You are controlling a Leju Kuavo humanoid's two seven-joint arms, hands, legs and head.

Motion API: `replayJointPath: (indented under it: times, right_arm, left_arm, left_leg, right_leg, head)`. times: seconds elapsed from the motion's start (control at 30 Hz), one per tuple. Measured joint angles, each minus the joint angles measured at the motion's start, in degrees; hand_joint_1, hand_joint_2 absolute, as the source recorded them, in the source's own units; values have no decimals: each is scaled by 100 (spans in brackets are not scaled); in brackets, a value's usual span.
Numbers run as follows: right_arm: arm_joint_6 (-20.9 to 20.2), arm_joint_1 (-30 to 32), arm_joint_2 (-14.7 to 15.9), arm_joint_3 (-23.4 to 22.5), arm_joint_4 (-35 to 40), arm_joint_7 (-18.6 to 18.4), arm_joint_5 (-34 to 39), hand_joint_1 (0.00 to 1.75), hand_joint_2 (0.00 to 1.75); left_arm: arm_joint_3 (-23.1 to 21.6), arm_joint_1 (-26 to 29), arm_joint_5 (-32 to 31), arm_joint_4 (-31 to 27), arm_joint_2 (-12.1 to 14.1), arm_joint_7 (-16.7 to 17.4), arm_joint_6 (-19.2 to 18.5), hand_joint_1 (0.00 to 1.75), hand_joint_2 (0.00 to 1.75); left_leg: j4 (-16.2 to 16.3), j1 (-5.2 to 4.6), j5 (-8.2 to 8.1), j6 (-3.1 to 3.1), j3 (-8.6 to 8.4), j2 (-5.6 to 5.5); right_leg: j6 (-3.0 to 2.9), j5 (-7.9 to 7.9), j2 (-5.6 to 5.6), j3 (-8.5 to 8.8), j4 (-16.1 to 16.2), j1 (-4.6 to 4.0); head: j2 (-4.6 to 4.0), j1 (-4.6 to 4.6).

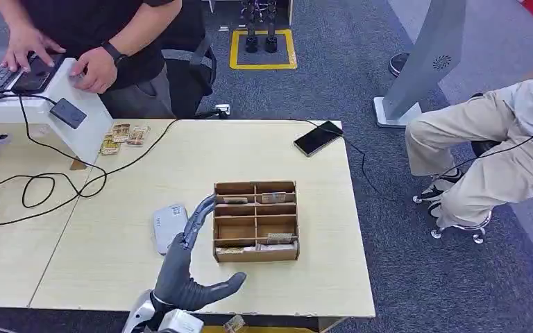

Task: Pass the card to the sensor for recognition and then transmit it.

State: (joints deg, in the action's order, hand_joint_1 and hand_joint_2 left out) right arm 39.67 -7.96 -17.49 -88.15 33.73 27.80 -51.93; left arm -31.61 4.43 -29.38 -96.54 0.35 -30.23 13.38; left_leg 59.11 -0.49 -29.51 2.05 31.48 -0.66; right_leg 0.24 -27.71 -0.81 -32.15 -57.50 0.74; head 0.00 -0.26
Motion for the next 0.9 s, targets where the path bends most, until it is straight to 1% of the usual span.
replayJointPath:
  times: [0.1, 0.23, 0.27, 0.37, 0.47, 0.5, 0.57, 0.67, 0.9]
  right_arm:
    - [0, 4, 0, 0, 2, -26, -2, 0, 175]
    - [2, 7, 0, -2, 15, -39, -11, 0, 175]
    - [0, 9, 0, -2, 20, -39, -11, 0, 175]
    - [0, 10, 0, -2, 35, -85, -26, 0, 175]
    - [0, 14, -2, -2, 72, -149, -44, 0, 175]
    - [0, 18, -7, -2, 83, -153, -46, 0, 175]
    - [0, 32, -15, 0, 114, -162, -46, 0, 175]
    - [0, 40, -46, 0, 162, -216, -44, 0, 175]
    - [2, 43, -79, -2, 232, -232, -44, 0, 175]
  left_arm:
    - [-181, -86, -759, 66, 118, 236, 166, 0, 175]
    - [-386, -243, -1812, 251, 247, 697, 393, 0, 175]
    - [-420, -273, -1890, 284, 269, 743, 404, 0, 175]
    - [-529, -383, -2301, 415, 328, 1039, 450, 0, 175]
    - [-618, -488, -2900, 562, 367, 1500, 507, 0, 175]
    - [-627, -513, -3014, 595, 374, 1629, 514, 0, 175]
    - [-634, -560, -3121, 645, 382, 1744, 533, 0, 175]
    - [-636, -621, -3379, 730, 382, 2035, 581, 0, 175]
    - [-664, -686, -3464, 855, 382, 2133, 581, 0, 175]
  left_leg:
    - [0, 0, 0, 0, 0, 1]
    - [0, -1, 0, 0, 0, 0]
    - [0, -1, 0, 0, -1, 1]
    - [0, -1, 0, 0, -1, 0]
    - [0, 0, 0, 0, -1, 0]
    - [0, 0, 0, 0, -1, 0]
    - [0, 0, 0, 0, 0, 1]
    - [0, 0, 0, 0, -1, 0]
    - [0, 0, 0, 0, 0, 1]
  right_leg:
    - [0, 0, 0, 0, 0, 0]
    - [0, 1, 0, 0, 0, 1]
    - [0, 1, 0, 0, 0, 1]
    - [0, 1, 0, 0, 0, 0]
    - [0, 1, 0, 0, 0, 0]
    - [0, 1, 0, 0, 0, 0]
    - [0, 1, 0, 0, 0, 0]
    - [0, 1, 0, 0, 0, 0]
    - [0, 1, 0, 0, 0, 0]
  head:
    - [0, 0]
    - [0, -2]
    - [0, 0]
    - [0, 0]
    - [0, 0]
    - [0, -2]
    - [0, 0]
    - [0, -2]
    - [0, 0]
